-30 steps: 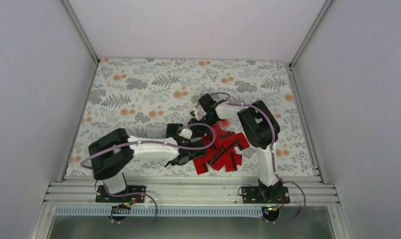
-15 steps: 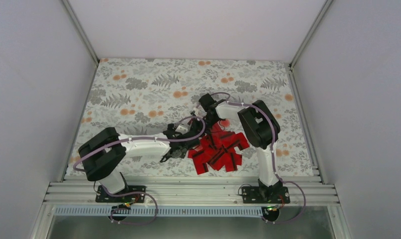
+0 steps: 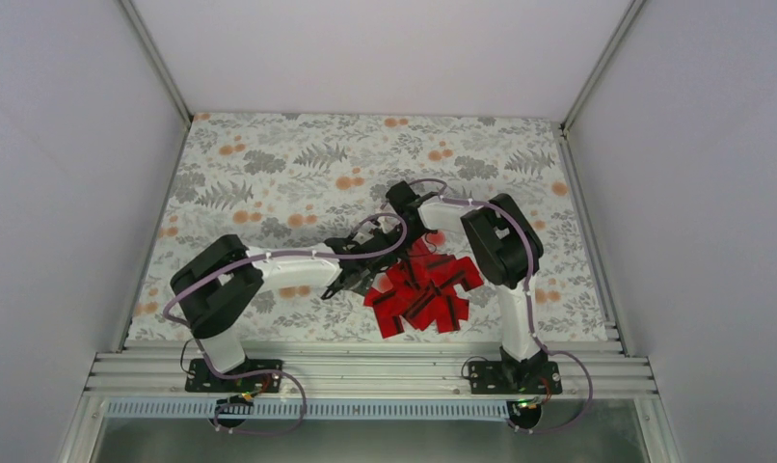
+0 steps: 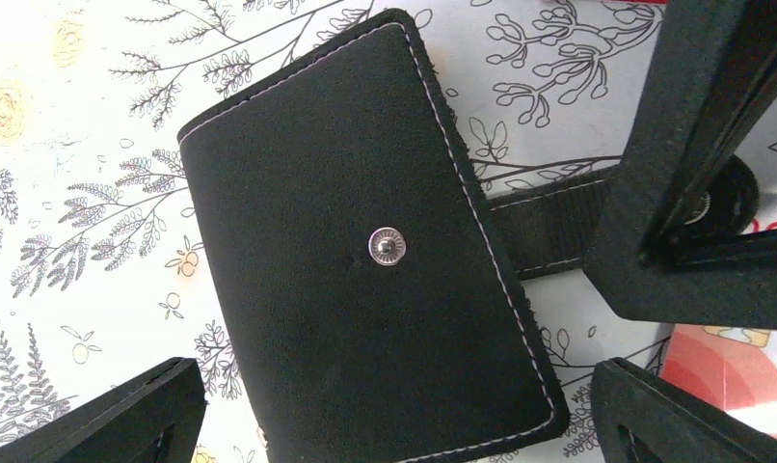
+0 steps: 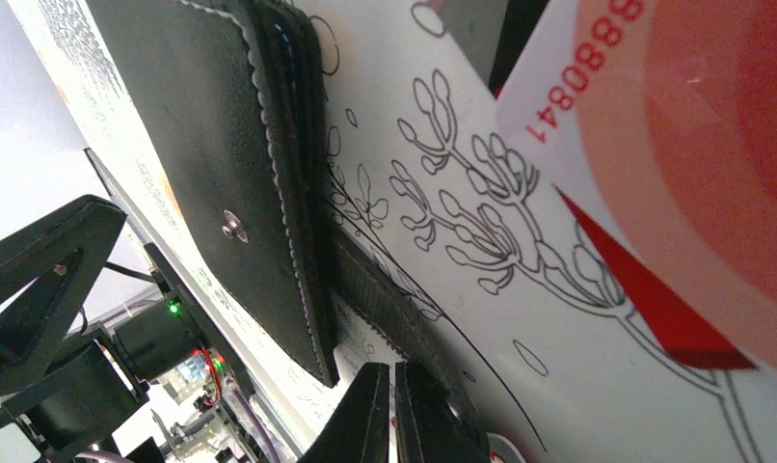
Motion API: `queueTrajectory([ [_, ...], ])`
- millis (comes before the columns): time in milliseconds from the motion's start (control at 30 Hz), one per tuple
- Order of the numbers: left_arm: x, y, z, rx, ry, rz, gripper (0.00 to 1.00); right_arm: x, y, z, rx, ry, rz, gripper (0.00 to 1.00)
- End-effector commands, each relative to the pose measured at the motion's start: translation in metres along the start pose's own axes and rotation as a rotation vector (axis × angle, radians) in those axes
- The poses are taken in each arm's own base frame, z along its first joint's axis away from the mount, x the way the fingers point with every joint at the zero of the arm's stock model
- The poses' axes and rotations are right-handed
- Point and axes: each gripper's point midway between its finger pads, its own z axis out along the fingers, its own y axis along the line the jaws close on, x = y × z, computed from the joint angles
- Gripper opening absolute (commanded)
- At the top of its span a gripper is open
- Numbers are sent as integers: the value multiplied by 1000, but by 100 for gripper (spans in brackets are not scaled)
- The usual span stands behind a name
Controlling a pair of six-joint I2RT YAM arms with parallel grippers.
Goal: Put the credit cards into the card holder
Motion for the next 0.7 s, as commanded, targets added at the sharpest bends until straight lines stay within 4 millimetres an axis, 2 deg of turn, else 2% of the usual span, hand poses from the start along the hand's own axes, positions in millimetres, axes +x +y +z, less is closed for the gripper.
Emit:
queueTrajectory([
  [0,-1,-4,1,6,14,39,100,1,-7,1,28,14,27,4],
  [267,8,24,16,-130,70,3,98,2,-11,3,31,24,29,4],
  [667,-11,40,-4,-112,14,-98,96,4,-19,7,46,33,39,4],
])
